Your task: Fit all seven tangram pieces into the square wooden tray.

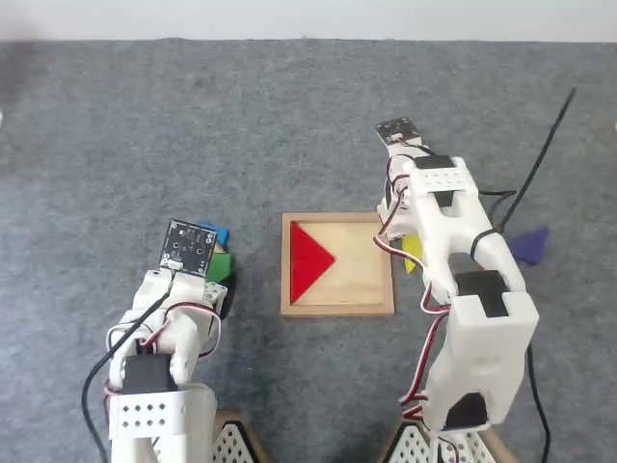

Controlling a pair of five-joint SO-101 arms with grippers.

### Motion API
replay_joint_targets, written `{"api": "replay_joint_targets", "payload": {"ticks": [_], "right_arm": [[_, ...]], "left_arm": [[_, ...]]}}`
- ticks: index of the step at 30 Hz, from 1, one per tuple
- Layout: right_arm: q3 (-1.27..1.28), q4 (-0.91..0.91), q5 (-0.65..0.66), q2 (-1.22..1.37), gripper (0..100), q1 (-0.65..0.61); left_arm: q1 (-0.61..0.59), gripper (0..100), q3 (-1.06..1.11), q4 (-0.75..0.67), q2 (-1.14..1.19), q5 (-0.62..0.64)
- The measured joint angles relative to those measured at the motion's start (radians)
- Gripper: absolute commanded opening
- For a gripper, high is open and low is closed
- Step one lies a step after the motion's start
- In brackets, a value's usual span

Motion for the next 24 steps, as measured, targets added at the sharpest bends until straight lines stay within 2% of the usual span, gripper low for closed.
{"api": "replay_joint_targets", "payload": {"ticks": [10,18,24], "right_arm": [[-0.003,0.038,-0.063,0.000,24.2,0.043],[0.000,0.133,-0.198,-0.018,38.7,0.080],[0.002,0.199,-0.255,-0.018,39.5,0.091]], "left_arm": [[0.000,25,0.000,0.000,0.000,0.000],[0.000,25,0.000,0.000,0.000,0.000],[0.000,25,0.000,0.000,0.000,0.000]]}}
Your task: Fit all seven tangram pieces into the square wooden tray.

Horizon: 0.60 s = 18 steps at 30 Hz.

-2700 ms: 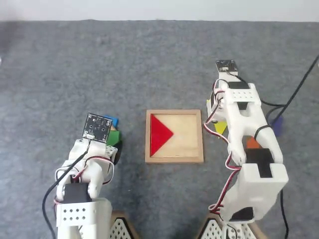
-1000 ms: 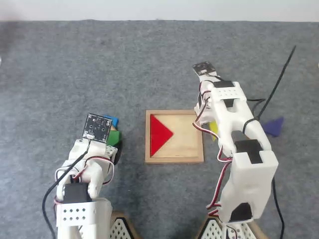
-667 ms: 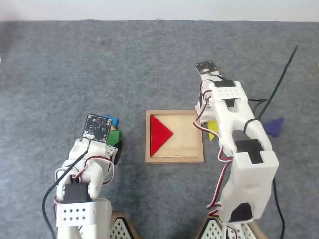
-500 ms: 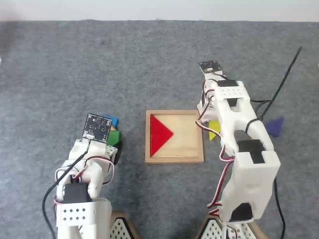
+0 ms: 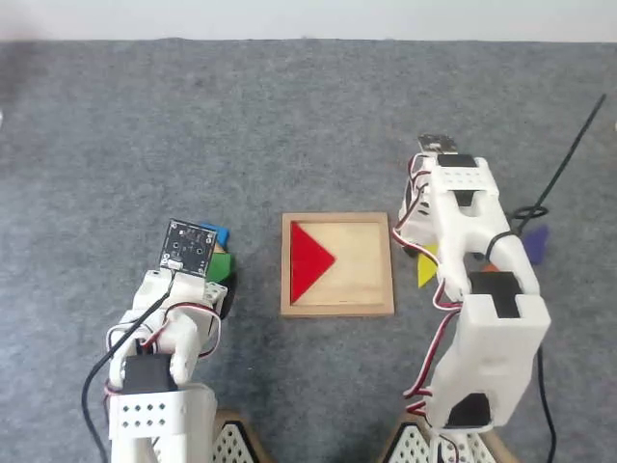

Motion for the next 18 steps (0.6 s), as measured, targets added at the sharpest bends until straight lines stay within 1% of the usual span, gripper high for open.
{"api": "replay_joint_targets", "payload": {"ticks": [9,11,16,18], "right_arm": [[0.015,-0.037,-0.005,0.000,38.6,0.002],[0.015,-0.048,-0.005,0.000,33.5,0.002],[0.015,-0.063,0.008,0.009,15.1,0.002],[0.015,-0.063,0.009,0.009,15.1,0.012]], "left_arm": [[0.000,25,0.000,0.000,0.000,0.000],[0.000,25,0.000,0.000,0.000,0.000],[0.000,25,0.000,0.000,0.000,0.000],[0.000,25,0.000,0.000,0.000,0.000]]}}
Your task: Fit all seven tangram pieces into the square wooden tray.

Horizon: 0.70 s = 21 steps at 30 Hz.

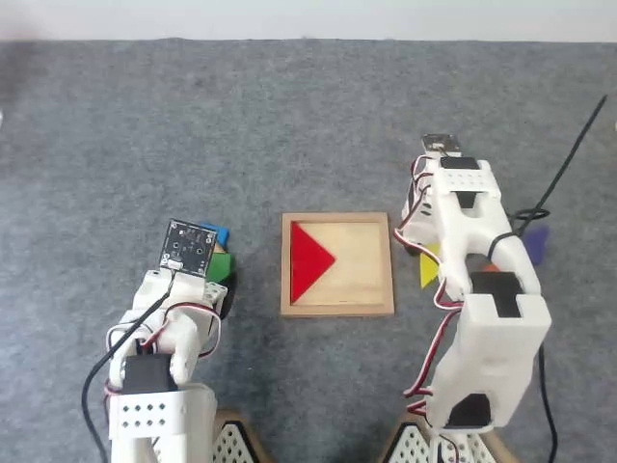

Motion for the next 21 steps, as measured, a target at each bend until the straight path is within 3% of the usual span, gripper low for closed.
{"api": "replay_joint_targets", "payload": {"ticks": [15,17,21], "right_arm": [[-0.002,-0.002,0.018,-0.032,17.3,0.006],[-0.021,-0.002,0.112,-0.052,21.5,-0.002],[-0.140,0.066,0.425,-0.071,34.7,-0.026]], "left_arm": [[0.000,25,0.000,0.000,0.000,0.000],[0.000,25,0.000,0.000,0.000,0.000],[0.000,25,0.000,0.000,0.000,0.000]]}}
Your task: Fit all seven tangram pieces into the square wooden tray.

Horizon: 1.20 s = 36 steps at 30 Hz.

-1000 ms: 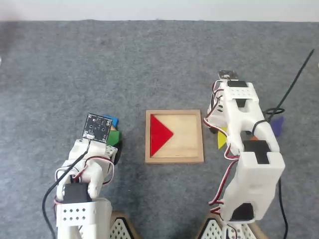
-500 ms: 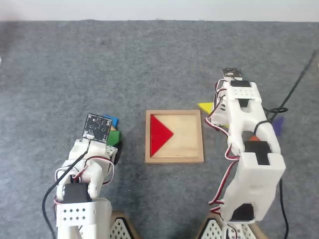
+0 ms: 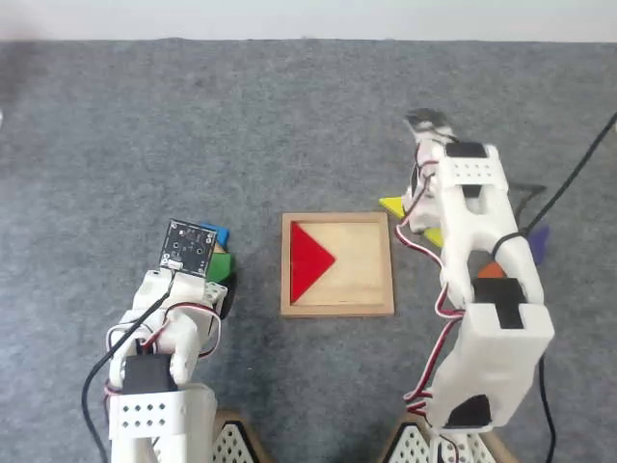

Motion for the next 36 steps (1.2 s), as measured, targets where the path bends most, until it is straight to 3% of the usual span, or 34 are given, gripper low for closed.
{"api": "replay_joint_targets", "payload": {"ticks": [4,12,36], "right_arm": [[-0.109,0.040,0.253,0.029,41.8,-0.029],[-0.141,0.061,0.531,0.157,42.0,-0.035],[-0.161,0.015,0.609,0.264,41.5,-0.032]], "left_arm": [[0.000,25,0.008,0.000,0.000,0.000],[0.000,25,0.015,0.000,0.000,0.000],[0.000,25,0.015,0.000,0.000,0.000]]}}
